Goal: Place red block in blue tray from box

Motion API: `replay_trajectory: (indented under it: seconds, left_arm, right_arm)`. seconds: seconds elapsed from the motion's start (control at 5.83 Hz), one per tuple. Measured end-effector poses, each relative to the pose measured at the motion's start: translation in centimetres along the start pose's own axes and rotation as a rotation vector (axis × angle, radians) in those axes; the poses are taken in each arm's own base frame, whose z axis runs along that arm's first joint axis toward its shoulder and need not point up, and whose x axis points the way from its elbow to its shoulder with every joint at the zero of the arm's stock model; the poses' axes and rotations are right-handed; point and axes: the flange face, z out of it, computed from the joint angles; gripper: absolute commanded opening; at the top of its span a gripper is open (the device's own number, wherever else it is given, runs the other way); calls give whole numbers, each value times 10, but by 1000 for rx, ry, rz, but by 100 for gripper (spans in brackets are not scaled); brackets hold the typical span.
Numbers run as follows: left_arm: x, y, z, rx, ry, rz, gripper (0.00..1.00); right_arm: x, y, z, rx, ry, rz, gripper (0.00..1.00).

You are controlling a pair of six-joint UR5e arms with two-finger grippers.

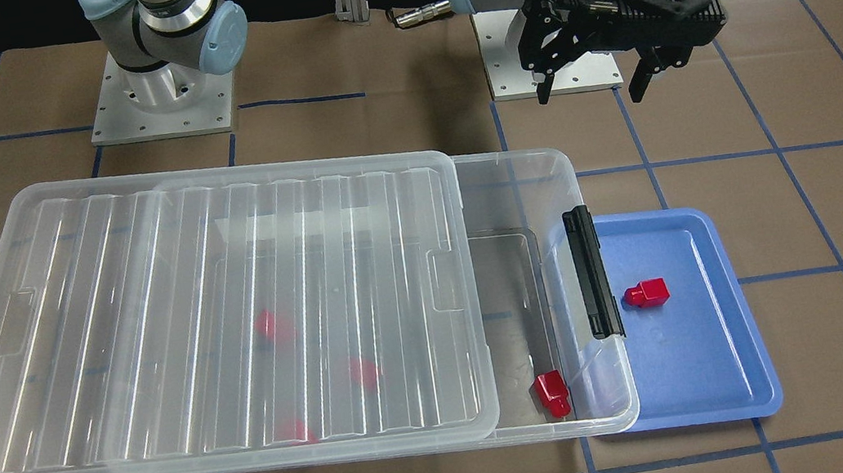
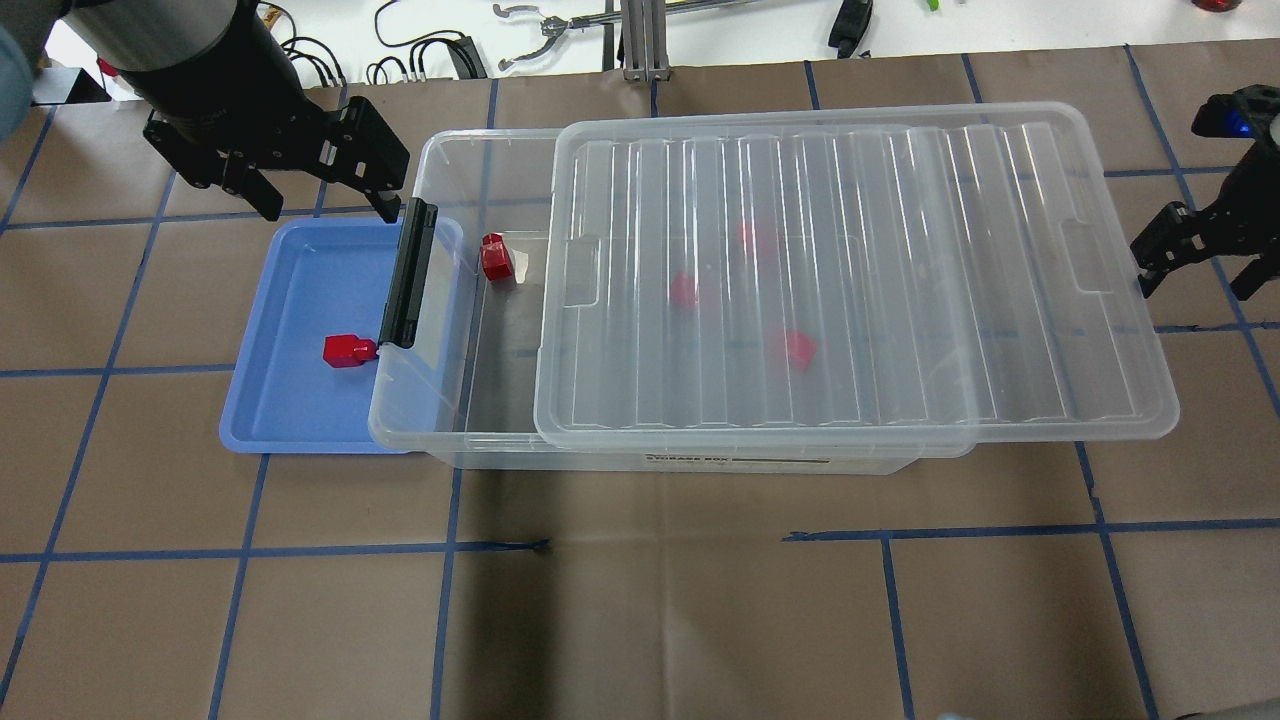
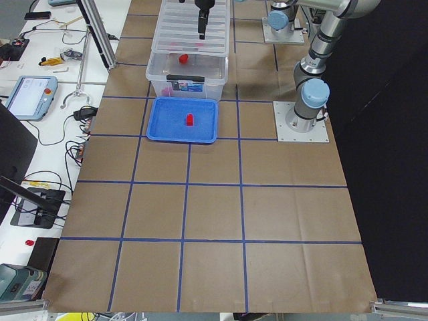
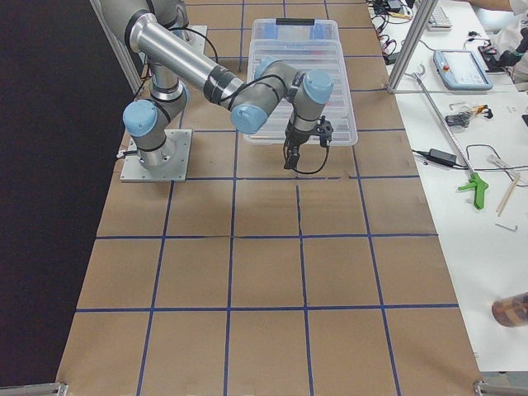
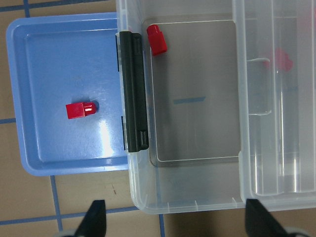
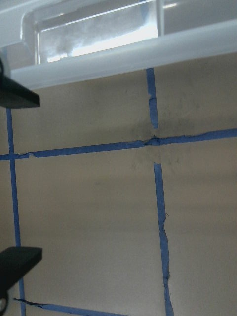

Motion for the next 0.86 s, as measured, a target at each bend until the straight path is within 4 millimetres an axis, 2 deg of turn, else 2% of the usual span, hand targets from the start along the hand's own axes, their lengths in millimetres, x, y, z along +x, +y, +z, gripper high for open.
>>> replay_trajectory:
  seconds: [0.86]
  left_arm:
    - [-3, -2, -2, 4, 1, -5, 98]
  right_arm:
    - [-55, -3, 4, 1, -36, -8, 100]
